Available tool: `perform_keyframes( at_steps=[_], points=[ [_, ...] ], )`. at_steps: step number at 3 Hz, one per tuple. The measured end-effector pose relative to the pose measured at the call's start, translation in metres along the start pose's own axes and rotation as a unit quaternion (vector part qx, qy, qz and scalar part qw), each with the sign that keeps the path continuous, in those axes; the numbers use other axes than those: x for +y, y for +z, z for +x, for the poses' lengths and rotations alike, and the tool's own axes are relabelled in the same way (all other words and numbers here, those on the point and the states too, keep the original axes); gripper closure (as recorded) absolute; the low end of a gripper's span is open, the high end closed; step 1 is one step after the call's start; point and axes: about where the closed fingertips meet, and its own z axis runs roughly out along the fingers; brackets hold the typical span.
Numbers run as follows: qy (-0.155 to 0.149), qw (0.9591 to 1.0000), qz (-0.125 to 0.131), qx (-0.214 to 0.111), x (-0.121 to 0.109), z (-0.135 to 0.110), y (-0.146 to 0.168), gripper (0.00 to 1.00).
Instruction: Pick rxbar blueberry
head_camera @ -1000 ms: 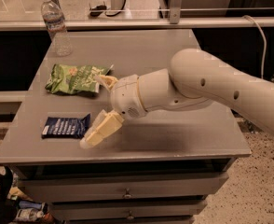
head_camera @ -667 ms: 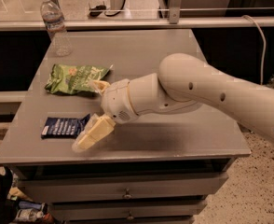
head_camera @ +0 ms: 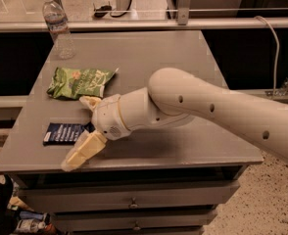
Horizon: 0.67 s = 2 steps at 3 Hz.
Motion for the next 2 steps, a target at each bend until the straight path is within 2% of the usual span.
perform_keyframes(
  at_steps=[1, 2],
  points=[
    [0.007, 0.9999, -0.015, -0.005, 0.0085, 0.0056, 0.0189, 0.02],
    [0.011, 0.9997, -0.02, -0.005, 0.0103, 0.0106, 0.0286, 0.24]
  ],
)
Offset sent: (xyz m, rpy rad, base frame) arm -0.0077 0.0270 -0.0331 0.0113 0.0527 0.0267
